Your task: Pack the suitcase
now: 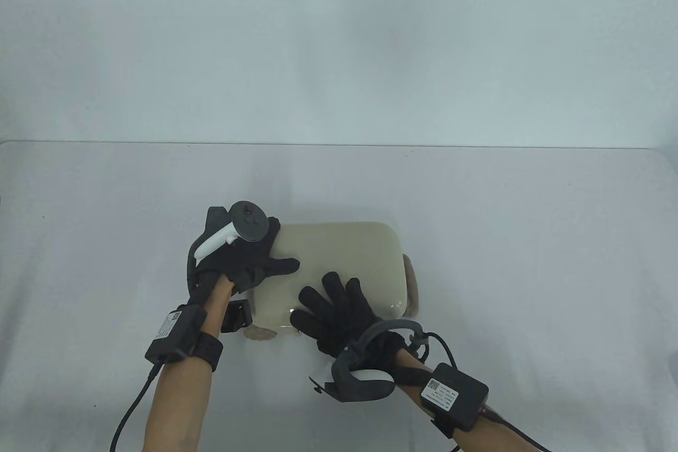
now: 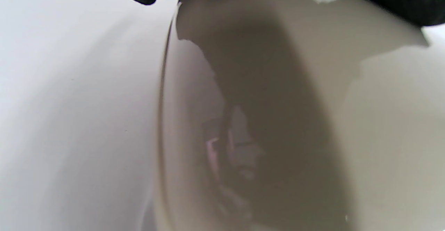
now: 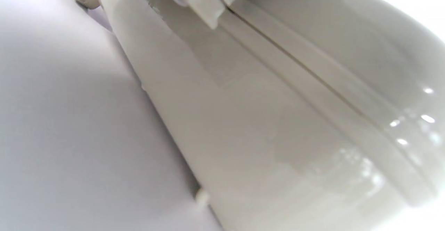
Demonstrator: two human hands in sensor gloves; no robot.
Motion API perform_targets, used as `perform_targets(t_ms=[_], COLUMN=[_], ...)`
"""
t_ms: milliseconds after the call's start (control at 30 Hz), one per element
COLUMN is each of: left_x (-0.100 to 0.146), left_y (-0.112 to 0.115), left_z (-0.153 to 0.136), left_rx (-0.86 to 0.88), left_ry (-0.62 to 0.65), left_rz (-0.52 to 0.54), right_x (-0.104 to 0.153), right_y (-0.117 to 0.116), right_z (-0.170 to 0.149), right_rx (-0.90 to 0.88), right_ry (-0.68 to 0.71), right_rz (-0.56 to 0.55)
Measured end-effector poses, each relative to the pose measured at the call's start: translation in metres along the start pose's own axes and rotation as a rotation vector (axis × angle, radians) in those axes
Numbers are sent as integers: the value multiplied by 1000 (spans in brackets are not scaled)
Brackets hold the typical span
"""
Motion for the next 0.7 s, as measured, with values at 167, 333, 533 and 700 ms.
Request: perform_targets(t_ms=[167,333,533,700], left_x=[0,0,42,107], left_y=[0,0,-26,-36], left_z=[0,-1,16,31], left_rx=[5,-14,12,-92], left_ry=[15,20,131,241], left_rz=[5,-9,197,399], right_x=[-3,-4,6,29], right_y=[2,5,31,36], right_z=[-6,-12,-54,-93], right_rx=[-59,-111,-480,-696], right_ry=[3,43,45,-47], right_rz=[-46,-9,67,68])
Point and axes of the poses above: the tracker on the back of each hand, its own z axis roughly to the thumb side, its own x axis roughly from the fingertips to the wrist, y = z × x, the point moved 4 cm from there along -x, roughly from the wrist to the fingertips, and after that the axes turned 14 degrees about z, right-handed, at the moved point
